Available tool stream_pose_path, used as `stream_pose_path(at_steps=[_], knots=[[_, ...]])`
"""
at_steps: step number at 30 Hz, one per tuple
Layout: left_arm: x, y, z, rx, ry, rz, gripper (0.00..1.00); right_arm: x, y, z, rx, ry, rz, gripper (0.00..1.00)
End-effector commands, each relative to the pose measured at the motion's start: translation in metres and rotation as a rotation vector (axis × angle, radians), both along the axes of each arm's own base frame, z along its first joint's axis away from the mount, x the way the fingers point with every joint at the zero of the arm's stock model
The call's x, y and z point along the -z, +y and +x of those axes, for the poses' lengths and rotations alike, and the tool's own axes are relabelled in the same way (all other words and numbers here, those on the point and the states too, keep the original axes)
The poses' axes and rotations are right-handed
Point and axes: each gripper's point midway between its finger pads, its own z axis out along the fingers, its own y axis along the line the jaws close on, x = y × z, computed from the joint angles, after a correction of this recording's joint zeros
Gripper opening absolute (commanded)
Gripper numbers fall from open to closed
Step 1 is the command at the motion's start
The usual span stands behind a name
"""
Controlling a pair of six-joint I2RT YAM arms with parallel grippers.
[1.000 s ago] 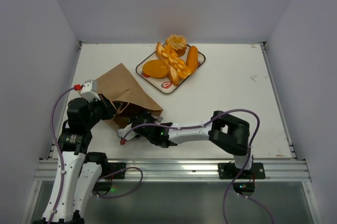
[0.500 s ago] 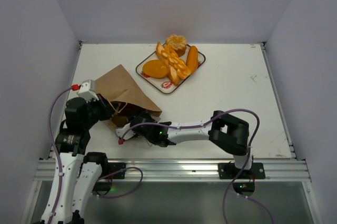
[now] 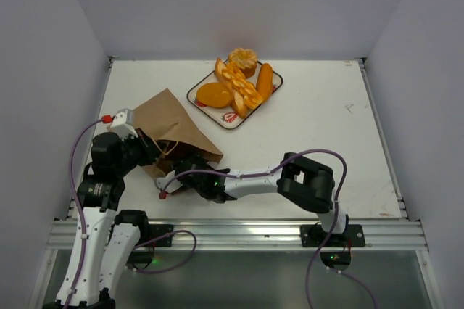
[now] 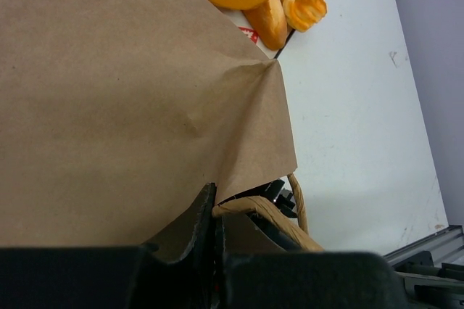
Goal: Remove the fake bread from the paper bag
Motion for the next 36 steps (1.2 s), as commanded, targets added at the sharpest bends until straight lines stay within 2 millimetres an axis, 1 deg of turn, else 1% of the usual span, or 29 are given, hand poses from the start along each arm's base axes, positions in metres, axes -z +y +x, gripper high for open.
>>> stream_pose_path(at_steps=[1,4,6,7,8,10,11,13,14,15,17,18,19,21,22,24,25,26,27,29,32,35,36], knots=[[-0.016,-0.016,-0.007,0.063,-0.021,-0.074,0.04,-0.015,0.005,0.012,0.052,-0.035,0.073,0.45],[-0.015,-0.018,-0.008,0.073,-0.016,-0.089,0.04,-0.016,0.005,0.012,0.059,-0.028,0.08,0.42],[-0.015,-0.02,-0.008,0.078,-0.015,-0.1,0.04,-0.012,0.005,0.013,0.067,-0.022,0.073,0.38],[-0.016,-0.02,-0.008,0.078,-0.02,-0.103,0.04,-0.014,0.006,0.015,0.072,-0.024,0.076,0.36],[-0.018,-0.02,-0.008,0.078,-0.025,-0.105,0.04,-0.012,0.005,0.016,0.077,-0.022,0.07,0.31],[-0.019,-0.019,-0.009,0.073,-0.03,-0.103,0.04,-0.012,0.004,0.019,0.086,-0.018,0.07,0.25],[-0.02,-0.019,-0.01,0.073,-0.034,-0.098,0.04,-0.013,0.003,0.019,0.089,-0.013,0.072,0.19],[-0.019,-0.017,-0.009,0.063,-0.032,-0.09,0.04,-0.012,-0.001,0.021,0.096,-0.005,0.068,0.12],[-0.016,-0.016,-0.009,0.063,-0.027,-0.083,0.04,-0.013,-0.003,0.021,0.099,0.003,0.068,0.1],[-0.014,-0.014,-0.008,0.052,-0.026,-0.077,0.04,-0.017,-0.005,0.023,0.104,0.005,0.076,0.05],[-0.009,-0.013,-0.008,0.046,-0.019,-0.066,0.04,-0.017,-0.011,0.021,0.102,0.02,0.069,0.01],[-0.007,-0.011,-0.007,0.036,-0.02,-0.06,0.04,-0.018,-0.014,0.021,0.1,0.03,0.068,0.0],[-0.005,-0.01,-0.007,0.031,-0.019,-0.056,0.04,-0.025,-0.019,0.018,0.1,0.04,0.082,0.0],[-0.001,-0.008,-0.005,0.02,-0.018,-0.053,0.04,-0.027,-0.026,0.012,0.085,0.066,0.074,0.0],[0.001,-0.007,-0.005,0.016,-0.016,-0.051,0.04,-0.035,-0.034,0.009,0.082,0.073,0.088,0.0],[0.003,-0.005,-0.003,-0.001,-0.018,-0.045,0.04,-0.04,-0.041,0.002,0.063,0.097,0.088,0.0],[0.004,-0.004,-0.002,-0.005,-0.02,-0.043,0.04,-0.039,-0.048,-0.002,0.064,0.114,0.086,0.0],[0.004,-0.003,-0.001,-0.008,-0.024,-0.038,0.04,-0.05,-0.053,-0.005,0.058,0.119,0.1,0.0],[0.005,-0.002,0.0,-0.013,-0.023,-0.035,0.04,-0.055,-0.054,-0.008,0.051,0.125,0.115,0.0],[0.004,-0.002,0.001,-0.014,-0.026,-0.036,0.04,-0.057,-0.065,-0.012,0.058,0.138,0.105,0.0],[0.002,-0.004,0.001,-0.008,-0.032,-0.042,0.04,-0.056,-0.072,-0.015,0.06,0.149,0.104,0.0],[-0.004,-0.001,0.0,-0.018,-0.047,-0.029,0.04,-0.05,-0.081,-0.02,0.057,0.162,0.093,0.0],[-0.004,0.001,0.001,-0.028,-0.051,-0.021,0.04,-0.059,-0.085,-0.023,0.05,0.162,0.113,0.0]])
